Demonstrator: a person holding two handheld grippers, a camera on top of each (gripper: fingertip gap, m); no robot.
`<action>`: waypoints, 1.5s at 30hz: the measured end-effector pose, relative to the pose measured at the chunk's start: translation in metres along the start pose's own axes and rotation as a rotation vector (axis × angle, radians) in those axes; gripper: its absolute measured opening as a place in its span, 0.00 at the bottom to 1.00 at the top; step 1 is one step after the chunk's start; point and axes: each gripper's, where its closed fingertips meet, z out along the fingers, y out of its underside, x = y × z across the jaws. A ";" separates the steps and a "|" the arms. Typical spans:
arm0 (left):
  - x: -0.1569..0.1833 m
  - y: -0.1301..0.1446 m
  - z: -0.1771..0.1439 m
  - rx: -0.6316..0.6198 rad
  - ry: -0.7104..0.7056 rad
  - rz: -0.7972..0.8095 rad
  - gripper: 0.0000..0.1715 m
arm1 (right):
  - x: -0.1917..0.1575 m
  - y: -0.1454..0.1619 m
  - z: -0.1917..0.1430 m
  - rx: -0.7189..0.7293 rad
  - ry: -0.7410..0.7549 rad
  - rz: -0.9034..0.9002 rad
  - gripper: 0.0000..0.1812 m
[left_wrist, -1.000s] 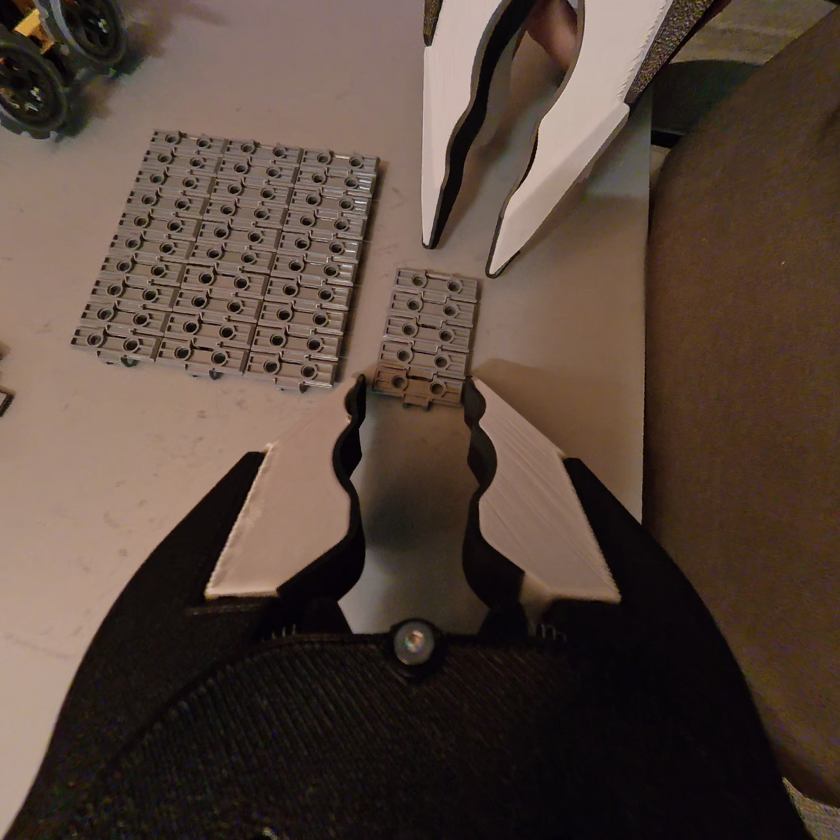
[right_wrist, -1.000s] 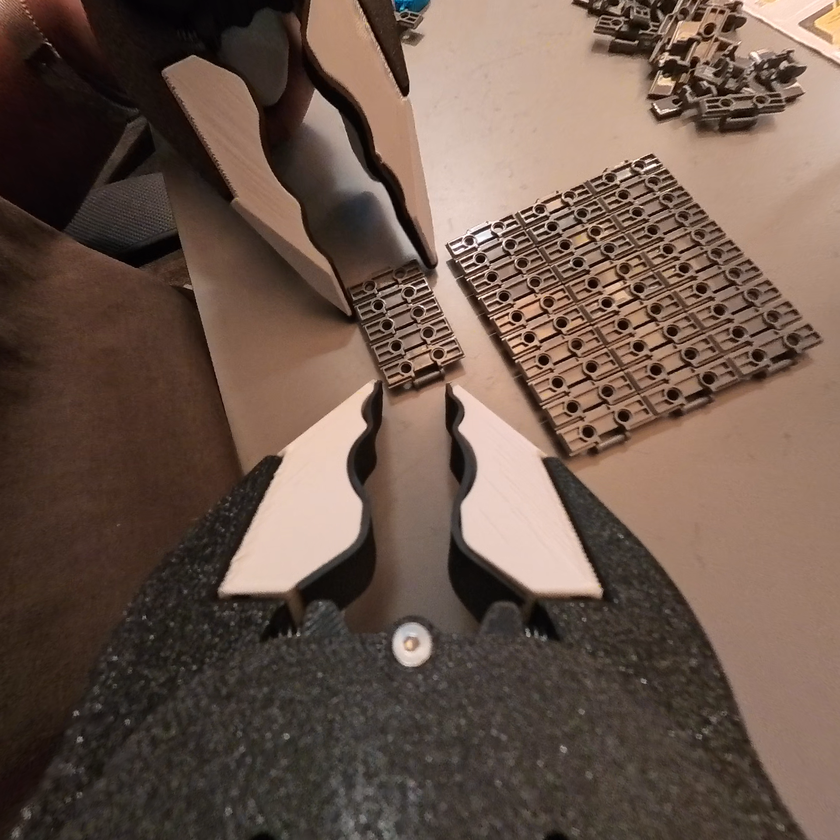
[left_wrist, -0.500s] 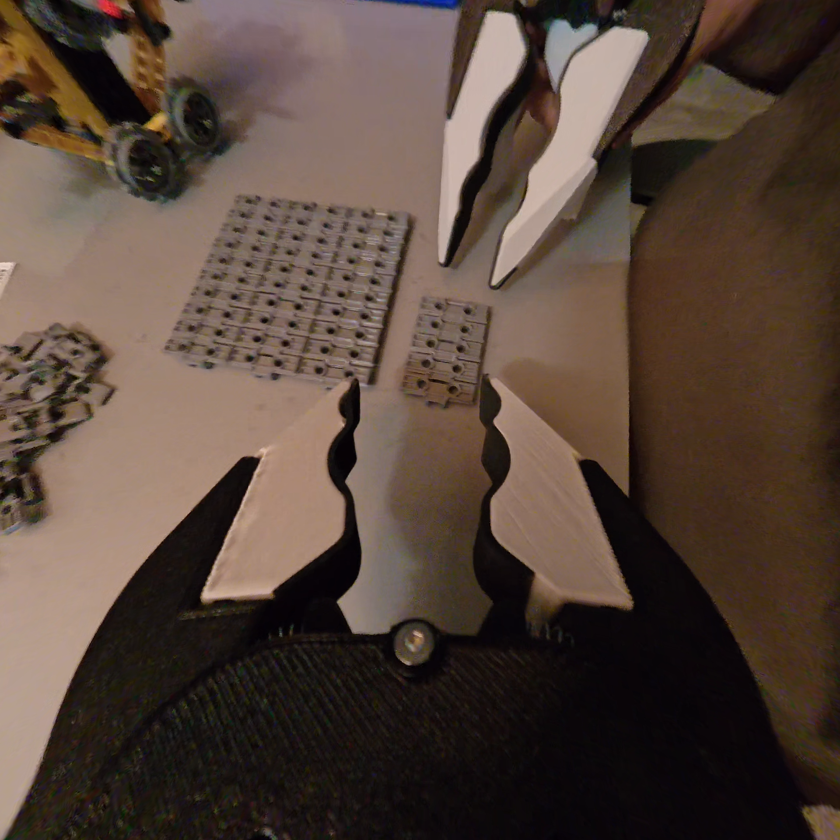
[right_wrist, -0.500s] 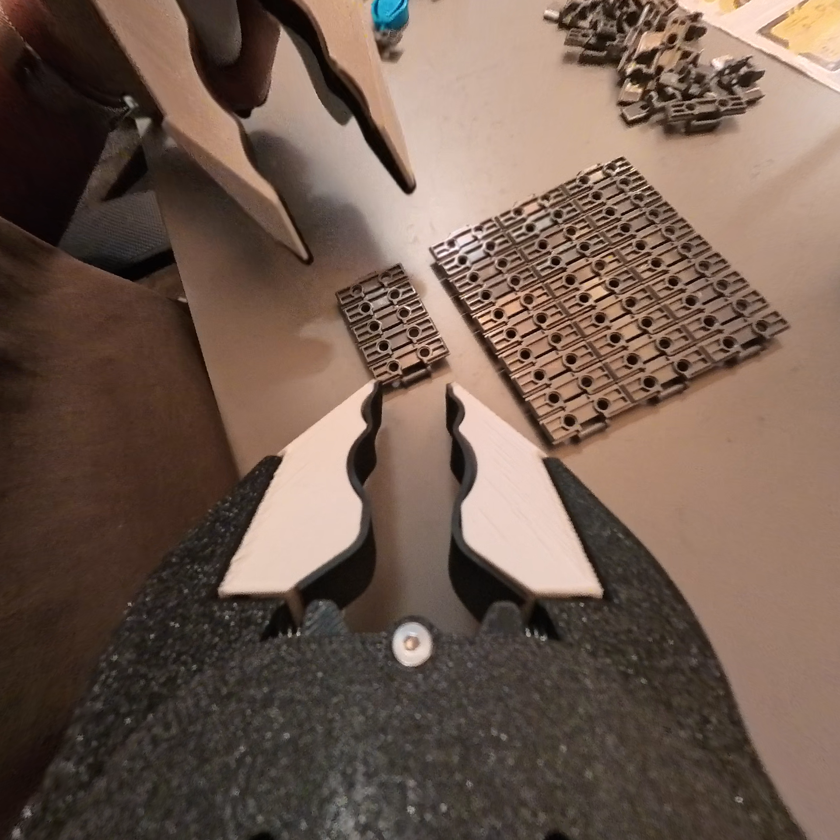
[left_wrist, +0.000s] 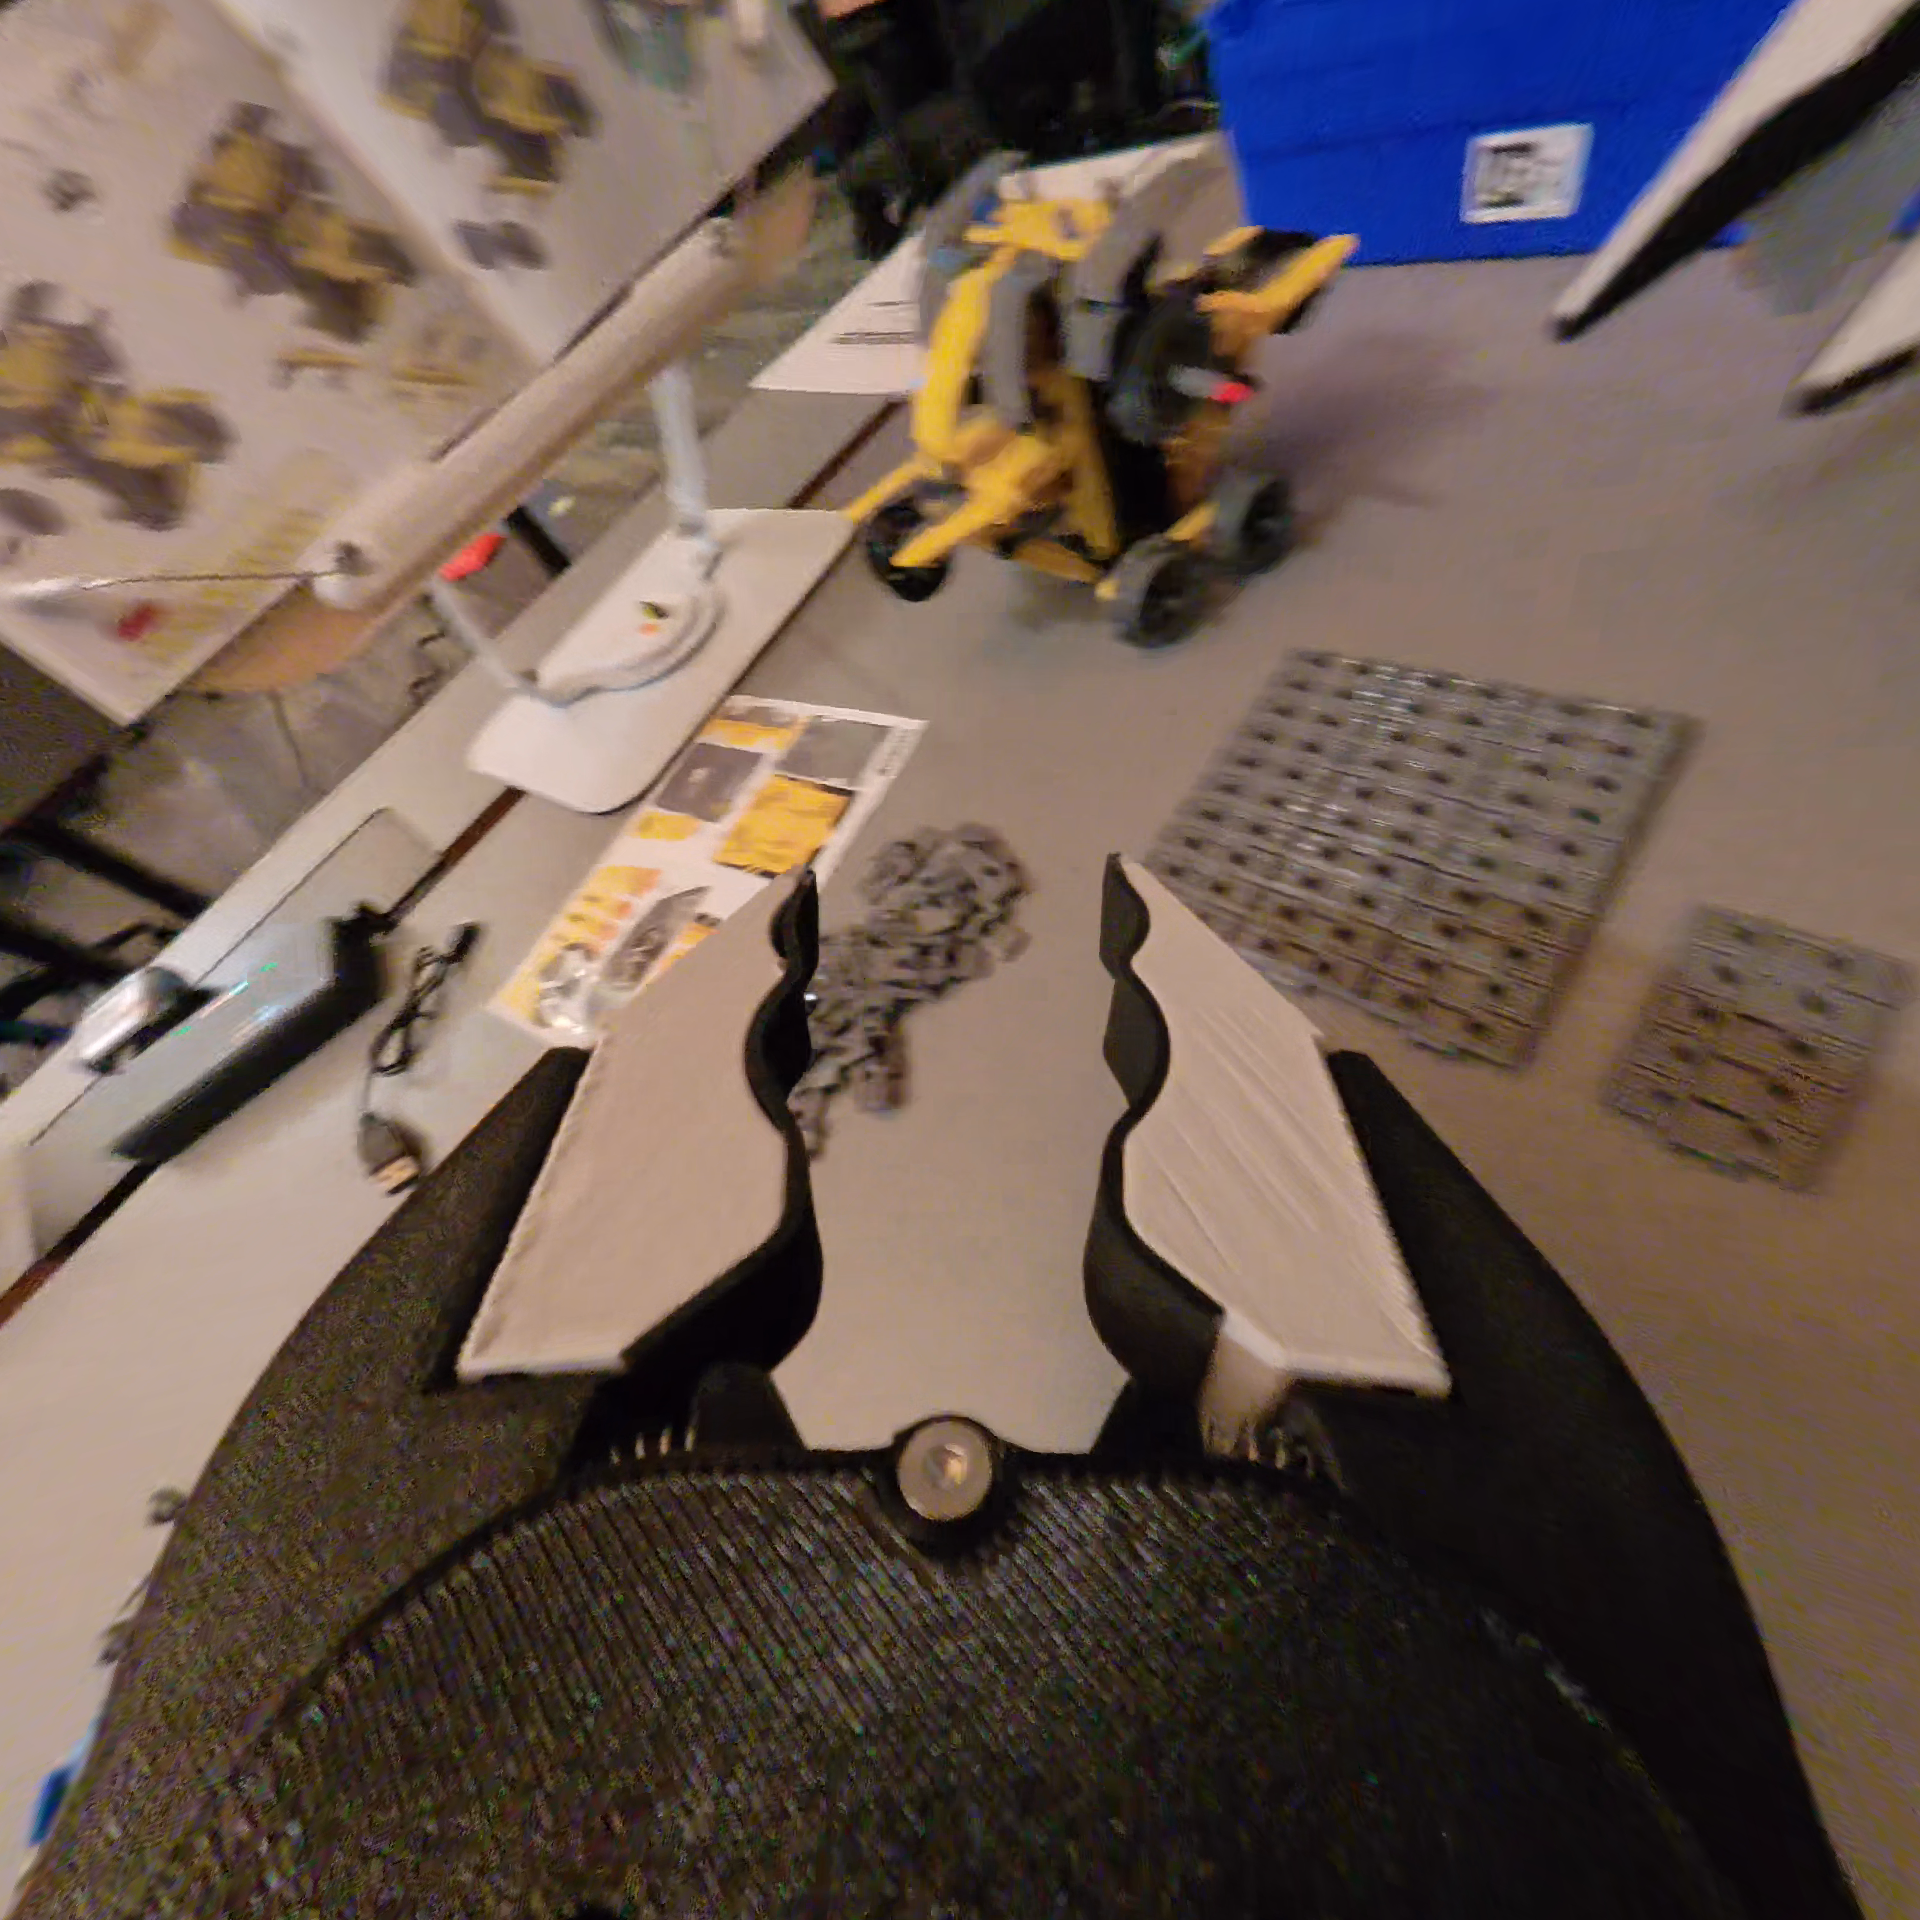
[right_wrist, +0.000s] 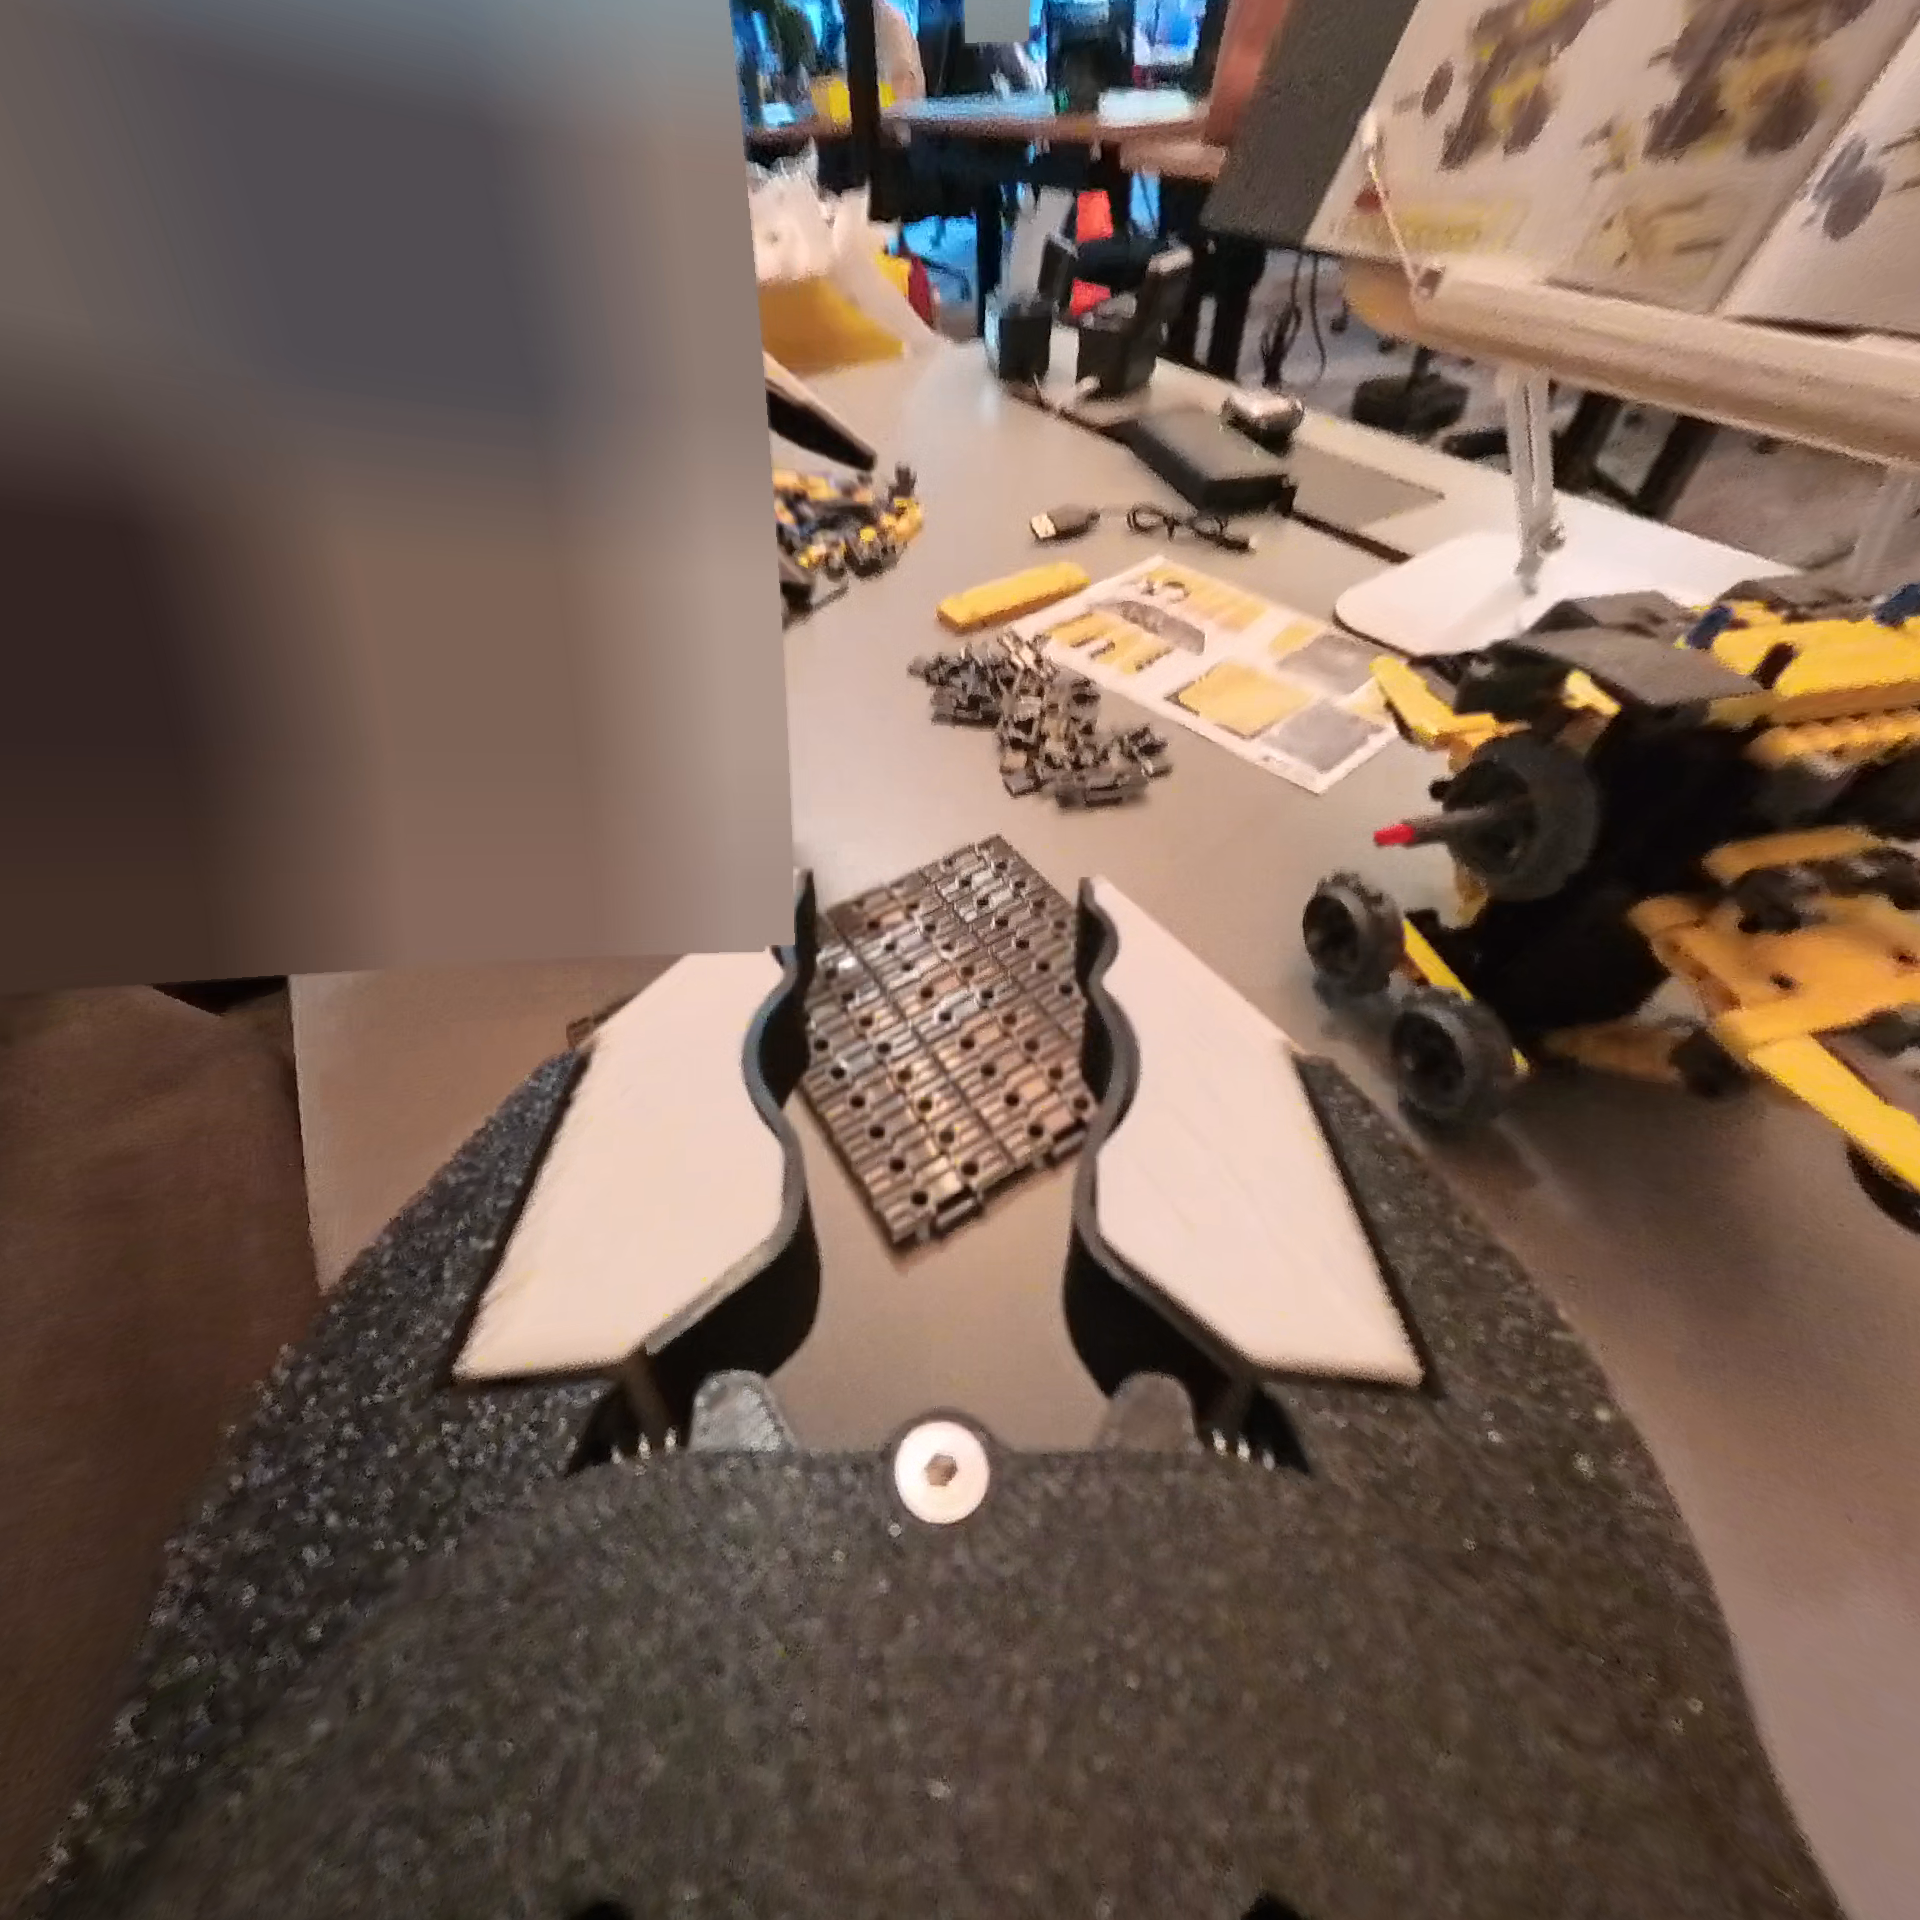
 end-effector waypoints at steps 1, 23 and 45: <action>-0.015 0.001 0.004 -0.016 -0.018 -0.023 0.31 | 0.001 -0.003 0.003 0.027 -0.014 0.013 0.27; -0.030 0.107 0.051 -0.370 0.093 -0.316 0.13 | 0.007 0.015 0.007 0.094 0.028 0.052 0.23; -0.023 0.050 0.035 -0.149 0.102 -0.326 0.05 | 0.008 0.013 0.004 0.109 0.038 0.052 0.23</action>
